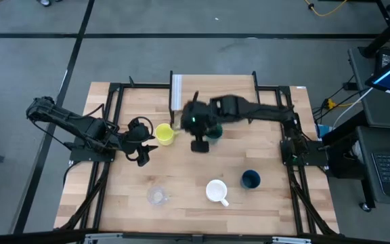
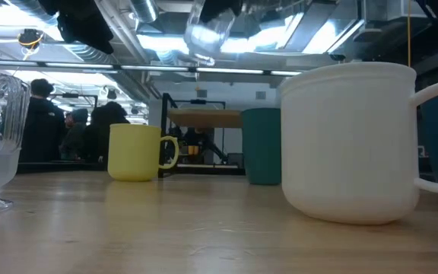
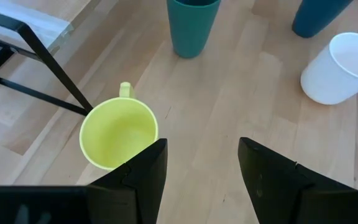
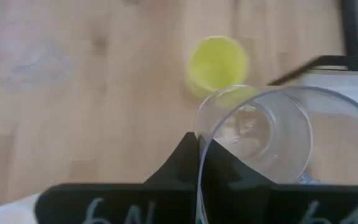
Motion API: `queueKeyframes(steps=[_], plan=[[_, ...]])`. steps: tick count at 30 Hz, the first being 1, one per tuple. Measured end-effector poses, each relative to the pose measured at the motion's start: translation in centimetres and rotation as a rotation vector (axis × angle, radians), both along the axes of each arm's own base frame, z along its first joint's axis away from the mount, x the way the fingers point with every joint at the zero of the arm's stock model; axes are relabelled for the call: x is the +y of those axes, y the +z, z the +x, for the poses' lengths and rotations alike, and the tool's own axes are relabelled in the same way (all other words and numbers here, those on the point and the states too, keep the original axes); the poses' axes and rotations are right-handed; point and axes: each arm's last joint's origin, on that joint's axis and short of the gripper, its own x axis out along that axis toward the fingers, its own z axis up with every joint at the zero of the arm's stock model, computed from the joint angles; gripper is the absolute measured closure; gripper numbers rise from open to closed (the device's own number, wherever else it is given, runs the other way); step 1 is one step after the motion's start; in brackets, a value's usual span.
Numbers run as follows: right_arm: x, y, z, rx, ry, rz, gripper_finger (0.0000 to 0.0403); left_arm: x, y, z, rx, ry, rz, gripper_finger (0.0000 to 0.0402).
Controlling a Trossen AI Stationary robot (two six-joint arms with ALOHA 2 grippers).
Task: Stack small to large cups/mugs on shelf
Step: Put the top transparent mug on the shelf
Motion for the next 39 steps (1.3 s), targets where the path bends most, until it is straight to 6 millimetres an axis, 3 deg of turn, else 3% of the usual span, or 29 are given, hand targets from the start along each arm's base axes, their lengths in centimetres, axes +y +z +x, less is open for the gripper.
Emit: queueKeyframes(steps=[10,16,21,30,39], plan=[[-8.3,0.2,0.2,-0.082,-0.096,-0.003,0.0401,0.0,0.0,0.0,0.001,0.0,0.001,0.021],[-13.6,0.1,-0.8,-0.101,-0.209,0.016,0.0401,0.0,0.0,0.0,0.001,0.0,0.0,0.021],[-16.7,-0.4,-1.3,-0.147,-0.317,0.094,0.0401,0.0,0.0,0.0,0.001,0.0,0.001,0.021],[-19.2,-1.9,-2.8,-0.064,-0.526,0.205,0.0401,0.0,0.0,0.0,-0.001,0.006,0.008,0.021],[-19.4,-2.6,-3.6,0.027,-0.584,0.245,0.0401,0.1,0.0,0.0,-0.005,0.017,0.02,0.021]])
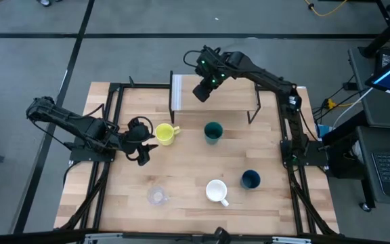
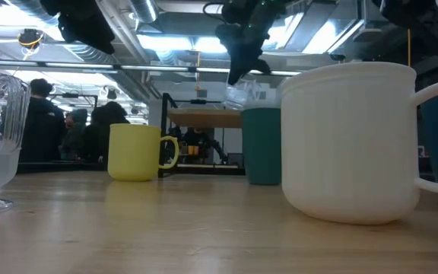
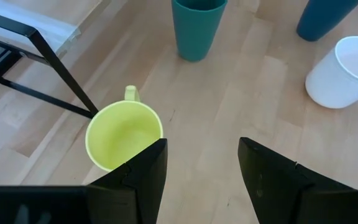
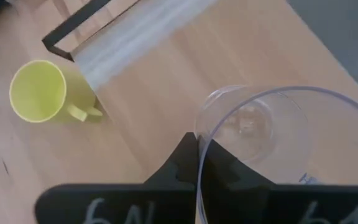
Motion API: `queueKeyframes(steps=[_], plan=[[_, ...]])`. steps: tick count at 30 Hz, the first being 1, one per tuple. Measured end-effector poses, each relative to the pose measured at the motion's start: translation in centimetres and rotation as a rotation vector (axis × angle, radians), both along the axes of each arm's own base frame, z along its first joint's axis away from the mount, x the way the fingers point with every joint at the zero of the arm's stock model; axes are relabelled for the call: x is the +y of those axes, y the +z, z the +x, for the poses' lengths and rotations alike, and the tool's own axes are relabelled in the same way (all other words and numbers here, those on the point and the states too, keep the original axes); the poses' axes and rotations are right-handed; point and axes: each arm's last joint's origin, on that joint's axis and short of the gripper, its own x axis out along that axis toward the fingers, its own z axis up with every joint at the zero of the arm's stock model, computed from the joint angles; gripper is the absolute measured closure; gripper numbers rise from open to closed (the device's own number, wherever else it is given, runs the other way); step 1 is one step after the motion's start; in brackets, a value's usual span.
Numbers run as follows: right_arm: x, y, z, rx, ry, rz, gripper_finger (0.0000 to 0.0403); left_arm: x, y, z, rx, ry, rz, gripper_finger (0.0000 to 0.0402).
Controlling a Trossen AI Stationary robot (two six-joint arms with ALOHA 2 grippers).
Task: Stack small to large cups/mugs on shelf
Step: Put the top transparent mug on the shelf
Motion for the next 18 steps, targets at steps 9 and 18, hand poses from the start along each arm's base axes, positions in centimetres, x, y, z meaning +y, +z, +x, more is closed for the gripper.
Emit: queueKeyframes(steps=[9,18], plan=[[0.0,-1.7,0.9,0.05,0.01,0.018,0.04,0.0,0.0,0.0,-0.001,0.001,0.001,0.021],[-0.1,-1.8,1.1,0.044,0.025,0.013,0.0335,0.0,0.0,0.0,0.0,0.001,0.001,0.021]])
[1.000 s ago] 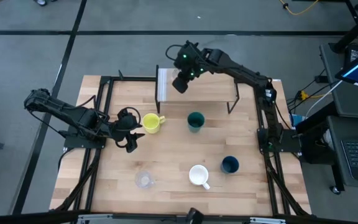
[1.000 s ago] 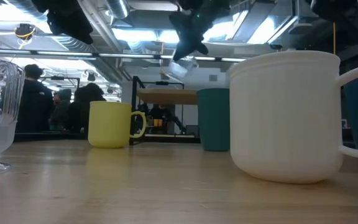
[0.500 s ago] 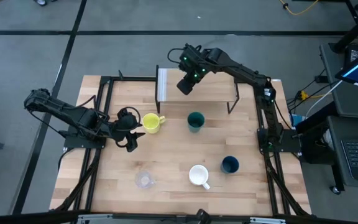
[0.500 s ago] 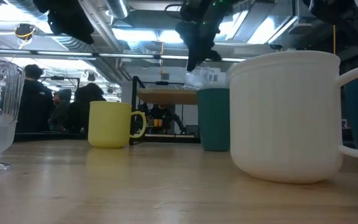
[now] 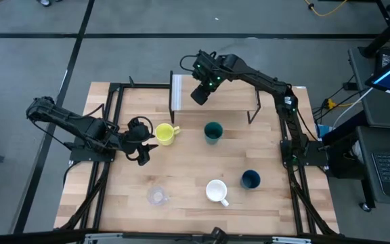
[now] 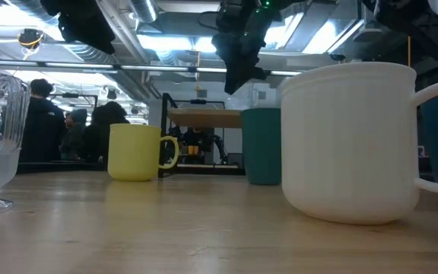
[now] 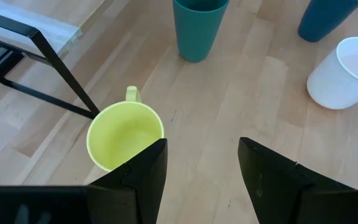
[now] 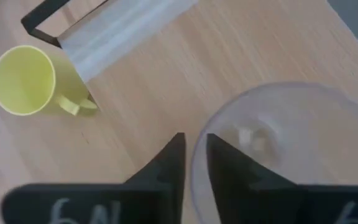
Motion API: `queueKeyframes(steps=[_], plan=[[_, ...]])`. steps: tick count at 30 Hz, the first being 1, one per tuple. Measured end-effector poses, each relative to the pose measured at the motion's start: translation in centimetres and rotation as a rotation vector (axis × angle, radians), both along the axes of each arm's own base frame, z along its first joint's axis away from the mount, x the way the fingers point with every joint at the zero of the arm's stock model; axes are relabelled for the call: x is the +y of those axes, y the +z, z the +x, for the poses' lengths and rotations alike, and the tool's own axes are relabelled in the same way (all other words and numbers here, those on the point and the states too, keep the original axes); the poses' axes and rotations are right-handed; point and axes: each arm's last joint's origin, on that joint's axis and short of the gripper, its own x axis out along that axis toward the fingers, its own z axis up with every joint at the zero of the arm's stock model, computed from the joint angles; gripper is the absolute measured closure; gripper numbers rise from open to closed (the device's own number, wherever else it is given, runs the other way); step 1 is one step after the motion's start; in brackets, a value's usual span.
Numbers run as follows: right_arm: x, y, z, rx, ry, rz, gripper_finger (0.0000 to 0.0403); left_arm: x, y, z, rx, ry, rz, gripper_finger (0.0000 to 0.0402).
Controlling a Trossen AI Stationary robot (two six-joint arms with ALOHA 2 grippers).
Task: Stack small to large cups/mugs on shelf
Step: Put the top transparent mug on the shelf
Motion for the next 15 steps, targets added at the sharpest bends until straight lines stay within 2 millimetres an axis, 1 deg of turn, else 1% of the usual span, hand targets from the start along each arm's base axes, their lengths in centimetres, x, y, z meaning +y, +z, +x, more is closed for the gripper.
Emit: queueKeyframes(steps=[5,9,12,15], plan=[[0.0,0.4,0.1,-0.027,0.012,-0.019,0.0279,0.0,0.0,0.0,0.0,0.0,0.0,0.021],[0.2,1.2,-0.2,-0.044,0.016,-0.008,0.0244,0.0,0.0,0.0,0.0,0.0,-0.001,0.021],[0.4,2.5,-0.7,-0.064,0.02,-0.009,0.023,0.0,0.0,0.0,0.0,0.0,-0.001,0.021],[0.7,3.9,-1.3,-0.096,0.037,-0.031,0.0227,0.0,0.0,0.0,0.0,0.001,-0.001,0.021]])
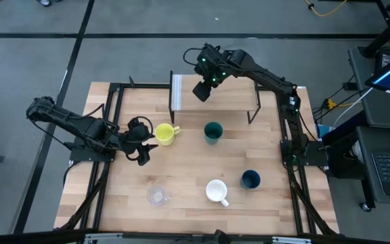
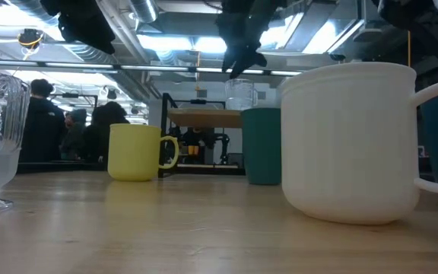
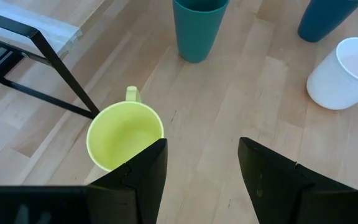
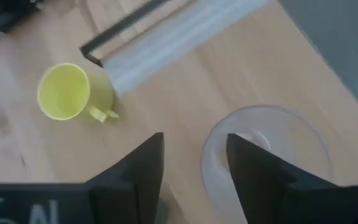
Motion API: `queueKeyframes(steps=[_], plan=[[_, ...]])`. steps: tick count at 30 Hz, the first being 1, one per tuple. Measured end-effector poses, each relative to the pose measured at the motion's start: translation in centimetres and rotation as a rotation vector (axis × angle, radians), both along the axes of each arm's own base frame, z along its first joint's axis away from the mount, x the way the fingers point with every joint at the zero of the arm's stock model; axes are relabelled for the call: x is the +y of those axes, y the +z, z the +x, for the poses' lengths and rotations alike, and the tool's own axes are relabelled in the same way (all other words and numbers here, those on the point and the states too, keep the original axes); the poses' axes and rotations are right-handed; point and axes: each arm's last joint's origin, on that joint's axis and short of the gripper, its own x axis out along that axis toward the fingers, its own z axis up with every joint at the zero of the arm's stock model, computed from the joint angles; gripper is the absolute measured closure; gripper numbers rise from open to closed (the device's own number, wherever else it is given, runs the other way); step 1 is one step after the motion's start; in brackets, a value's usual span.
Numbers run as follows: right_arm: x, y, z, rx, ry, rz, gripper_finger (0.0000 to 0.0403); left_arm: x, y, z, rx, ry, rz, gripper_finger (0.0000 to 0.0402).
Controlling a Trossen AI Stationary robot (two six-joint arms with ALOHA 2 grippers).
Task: Stack small to large cups/mugs on shelf
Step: Put the top transparent mug on the shelf
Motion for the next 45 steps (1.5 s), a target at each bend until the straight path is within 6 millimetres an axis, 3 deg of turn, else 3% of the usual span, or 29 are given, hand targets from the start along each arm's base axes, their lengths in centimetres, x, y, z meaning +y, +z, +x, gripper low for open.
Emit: queueKeyframes(steps=[12,19,24,31,34,39,45], plan=[[2.3,4.9,-4.5,-0.026,0.085,-0.05,0.0226,0.0,0.0,0.0,-0.001,0.001,-0.002,0.021],[4.3,5.8,-6.9,0.126,0.101,-0.085,0.0226,0.0,0.0,0.0,-0.002,0.002,-0.003,0.021],[5.4,5.5,-7.3,0.207,0.097,-0.163,0.0226,0.0,0.0,0.0,-0.003,0.003,-0.004,0.021],[7.4,3.3,-9.9,0.292,0.212,-0.139,0.0226,0.0,0.0,0.0,-0.004,0.005,-0.006,0.021],[7.7,2.2,-11.2,0.196,0.208,-0.198,0.0226,0.0,0.0,0.0,-0.004,0.005,-0.007,0.021],[6.8,-0.4,-11.3,-0.034,0.186,-0.351,0.0226,0.0,0.0,0.0,-0.004,0.005,-0.006,0.021],[4.3,-5.1,-11.0,-0.004,0.157,-0.376,0.0226,0.0,0.0,0.0,-0.005,0.006,-0.006,0.021]])
